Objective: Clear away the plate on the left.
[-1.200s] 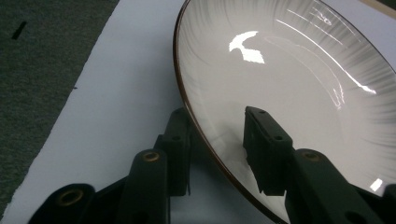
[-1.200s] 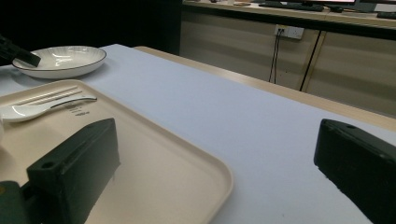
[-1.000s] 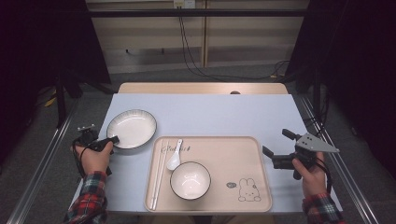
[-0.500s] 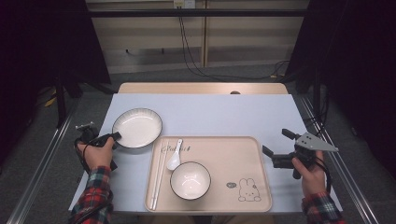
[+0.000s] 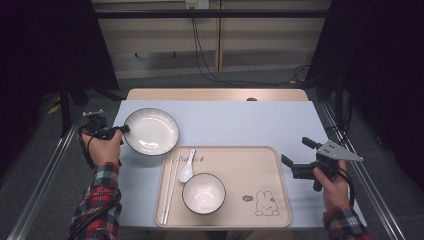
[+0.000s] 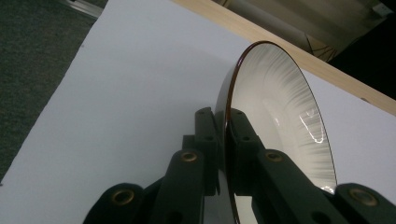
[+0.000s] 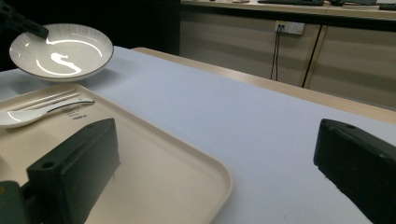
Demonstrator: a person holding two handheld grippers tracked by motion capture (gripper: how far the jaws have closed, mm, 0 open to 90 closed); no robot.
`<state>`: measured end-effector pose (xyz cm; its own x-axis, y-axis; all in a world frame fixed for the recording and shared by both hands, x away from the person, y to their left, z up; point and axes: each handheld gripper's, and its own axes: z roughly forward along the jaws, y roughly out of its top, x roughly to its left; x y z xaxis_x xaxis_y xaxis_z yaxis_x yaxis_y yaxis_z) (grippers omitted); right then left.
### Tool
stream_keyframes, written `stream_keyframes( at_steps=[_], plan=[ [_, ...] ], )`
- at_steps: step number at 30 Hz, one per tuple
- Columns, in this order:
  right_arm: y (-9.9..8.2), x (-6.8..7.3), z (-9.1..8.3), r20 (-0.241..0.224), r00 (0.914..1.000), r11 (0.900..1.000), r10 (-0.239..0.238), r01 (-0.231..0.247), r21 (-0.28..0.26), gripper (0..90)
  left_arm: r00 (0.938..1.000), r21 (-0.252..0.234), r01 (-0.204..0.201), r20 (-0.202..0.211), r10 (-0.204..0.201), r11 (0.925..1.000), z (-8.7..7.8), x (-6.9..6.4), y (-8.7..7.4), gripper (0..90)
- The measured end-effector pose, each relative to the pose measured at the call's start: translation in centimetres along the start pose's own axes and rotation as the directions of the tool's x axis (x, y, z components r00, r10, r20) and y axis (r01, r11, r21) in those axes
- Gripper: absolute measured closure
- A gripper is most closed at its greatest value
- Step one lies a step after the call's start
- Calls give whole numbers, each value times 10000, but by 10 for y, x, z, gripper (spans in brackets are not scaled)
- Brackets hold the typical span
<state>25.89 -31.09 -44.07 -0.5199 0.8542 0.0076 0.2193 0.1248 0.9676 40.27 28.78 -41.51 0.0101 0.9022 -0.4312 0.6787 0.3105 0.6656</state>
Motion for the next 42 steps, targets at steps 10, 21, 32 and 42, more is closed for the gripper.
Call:
stream_keyframes(
  at_steps=[10,21,32,42],
  plan=[
    [5,7,12,-203,9995,9994,-234,239,238,0,9965,-18,-720,431,720,9974,-7,-20,11,850],
    [16,11,33,-1107,9904,9954,826,-766,571,0,9787,377,-1644,1305,1582,9857,-1,-65,8,849],
    [29,24,68,-1614,9626,9757,2176,-2103,610,33,9349,271,-2512,2659,2352,9676,-4,-120,0,849],
    [42,38,85,-1470,9577,9688,2476,-2430,487,50,8848,357,-2990,3847,2630,9536,-3,-162,-18,849]
  ],
)
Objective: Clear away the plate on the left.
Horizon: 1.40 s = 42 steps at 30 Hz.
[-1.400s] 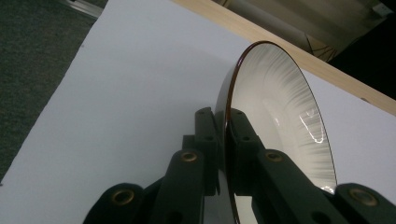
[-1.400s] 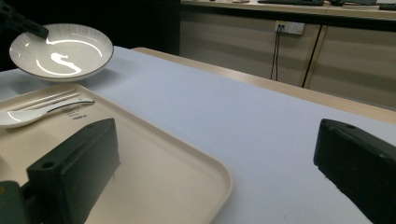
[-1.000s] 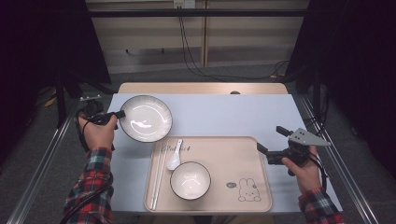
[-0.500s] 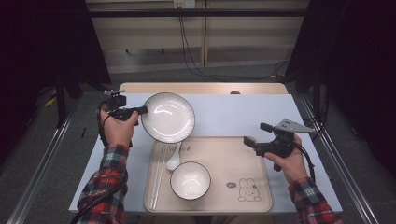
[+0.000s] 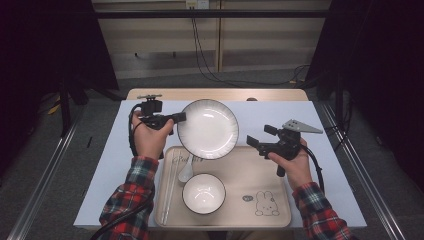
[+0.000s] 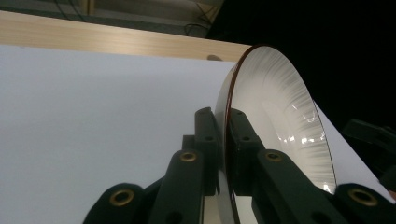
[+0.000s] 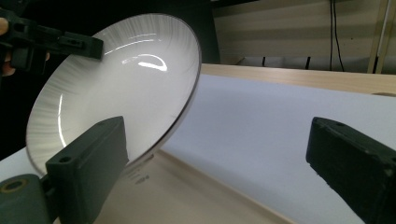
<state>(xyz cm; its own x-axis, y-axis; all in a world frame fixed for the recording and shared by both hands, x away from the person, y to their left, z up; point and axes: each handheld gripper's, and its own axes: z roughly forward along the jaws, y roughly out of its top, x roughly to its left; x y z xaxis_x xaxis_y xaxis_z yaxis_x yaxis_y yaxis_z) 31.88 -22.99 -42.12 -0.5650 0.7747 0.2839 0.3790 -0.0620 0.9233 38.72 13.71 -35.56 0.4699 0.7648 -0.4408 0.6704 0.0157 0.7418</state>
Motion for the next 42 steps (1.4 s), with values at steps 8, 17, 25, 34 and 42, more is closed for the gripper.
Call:
stream_keyframes(
  at_steps=[8,17,25,34,42],
  plan=[
    [-6,0,11,-525,9962,9975,701,-697,91,238,9931,67,-135,1166,126,9999,13,-22,-6,848],
    [-7,4,12,-1790,9711,9873,1581,-1582,138,595,9792,148,-169,2025,136,9997,22,-24,-14,848],
    [-1,7,4,-1771,9487,9636,2620,-2673,-63,735,9711,327,-586,2336,493,9977,25,-22,-19,842],
    [23,23,-15,-542,9815,9821,1834,-1853,-331,806,9622,467,-1280,2479,1127,9907,29,-25,-24,827],
    [28,26,-16,63,9835,9835,1808,-1809,84,806,9631,395,-1404,2371,1272,9893,33,-20,-28,820]
  ],
)
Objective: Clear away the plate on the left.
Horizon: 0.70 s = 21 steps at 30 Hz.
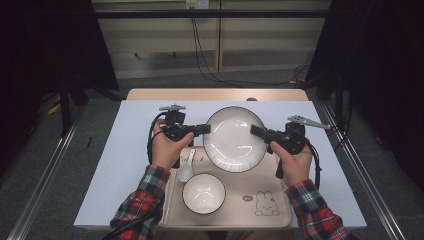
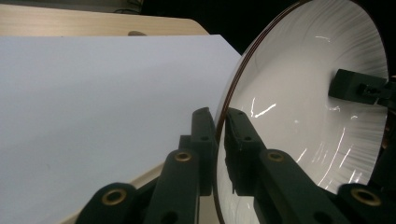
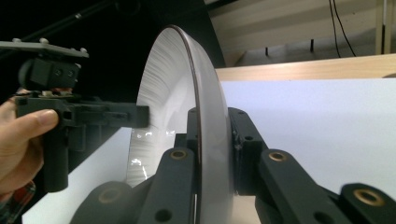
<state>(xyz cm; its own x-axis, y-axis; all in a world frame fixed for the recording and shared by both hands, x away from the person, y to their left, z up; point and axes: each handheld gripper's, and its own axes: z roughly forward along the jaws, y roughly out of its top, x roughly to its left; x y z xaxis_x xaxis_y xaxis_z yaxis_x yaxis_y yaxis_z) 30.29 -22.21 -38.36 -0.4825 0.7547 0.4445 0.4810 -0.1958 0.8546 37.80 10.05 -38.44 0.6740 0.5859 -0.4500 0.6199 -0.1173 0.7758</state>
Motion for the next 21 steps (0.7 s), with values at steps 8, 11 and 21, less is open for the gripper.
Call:
stream_keyframes(
  at_steps=[8,11,21],
  plan=[
    [0,-9,-4,217,9995,9997,231,-231,13,806,9960,-67,-580,-683,574,9983,-11,7,-3,589],
    [0,-11,-6,281,9992,9996,268,-268,-8,806,9928,-382,-831,-901,794,9958,-14,10,-5,499],
    [-3,-16,-11,448,9986,9995,294,-299,110,806,9814,-689,-1487,-1331,1386,9865,-28,19,-18,193]
  ],
)
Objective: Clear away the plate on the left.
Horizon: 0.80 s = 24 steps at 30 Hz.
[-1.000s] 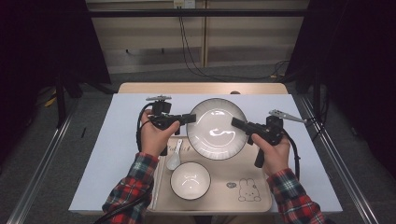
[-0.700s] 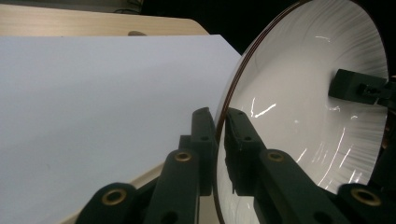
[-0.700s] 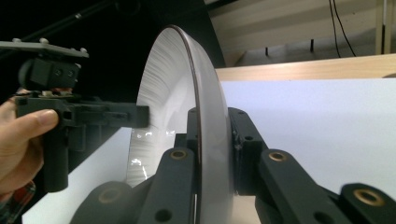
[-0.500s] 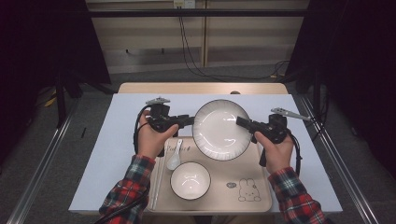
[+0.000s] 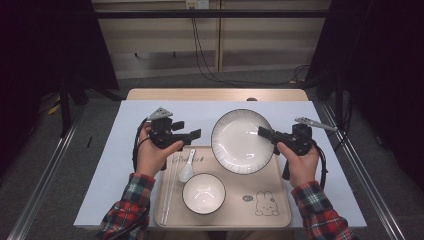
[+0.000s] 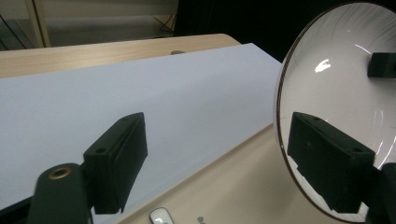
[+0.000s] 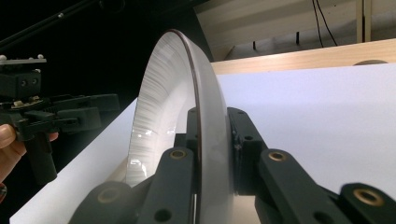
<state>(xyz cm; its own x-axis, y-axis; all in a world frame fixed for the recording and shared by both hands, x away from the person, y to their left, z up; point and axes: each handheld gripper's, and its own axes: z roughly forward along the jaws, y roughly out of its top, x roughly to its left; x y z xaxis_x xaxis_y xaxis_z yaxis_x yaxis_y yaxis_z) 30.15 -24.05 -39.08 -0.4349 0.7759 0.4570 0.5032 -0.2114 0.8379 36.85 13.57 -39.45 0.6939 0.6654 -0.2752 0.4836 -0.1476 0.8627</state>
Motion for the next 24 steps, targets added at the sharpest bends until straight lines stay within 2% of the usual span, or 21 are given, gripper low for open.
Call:
stream_keyframes(
  at_steps=[4,6,9,11,14,16,22,24],
  plan=[
    [-2,-3,-1,-2,9999,9998,152,-152,110,806,9992,113,54,-398,-49,9999,-9,7,-9,155],
    [-4,-5,-1,21,9998,9997,195,-195,138,806,9990,65,125,-419,-123,9999,-12,9,-11,151],
    [-8,-8,-1,224,9997,9994,125,-132,307,806,9979,90,62,-646,-57,9999,-20,16,-18,145],
    [-9,-10,-1,235,9995,9991,194,-203,367,806,9975,59,223,-671,-219,9997,-24,18,-21,139],
    [-11,-12,-1,322,9994,9988,145,-160,462,806,9968,34,232,-769,-228,9997,-29,20,-25,131],
    [-13,-14,-1,354,9992,9986,189,-206,482,806,9962,83,127,-861,-120,9999,-33,22,-28,129],
    [-18,-19,-3,471,9987,9978,200,-230,628,805,9946,-200,-50,-1035,29,9998,-43,23,-33,128],
    [-19,-21,-4,491,9983,9975,325,-355,614,805,9947,-320,15,-1030,-48,9995,-46,23,-35,126]
  ],
)
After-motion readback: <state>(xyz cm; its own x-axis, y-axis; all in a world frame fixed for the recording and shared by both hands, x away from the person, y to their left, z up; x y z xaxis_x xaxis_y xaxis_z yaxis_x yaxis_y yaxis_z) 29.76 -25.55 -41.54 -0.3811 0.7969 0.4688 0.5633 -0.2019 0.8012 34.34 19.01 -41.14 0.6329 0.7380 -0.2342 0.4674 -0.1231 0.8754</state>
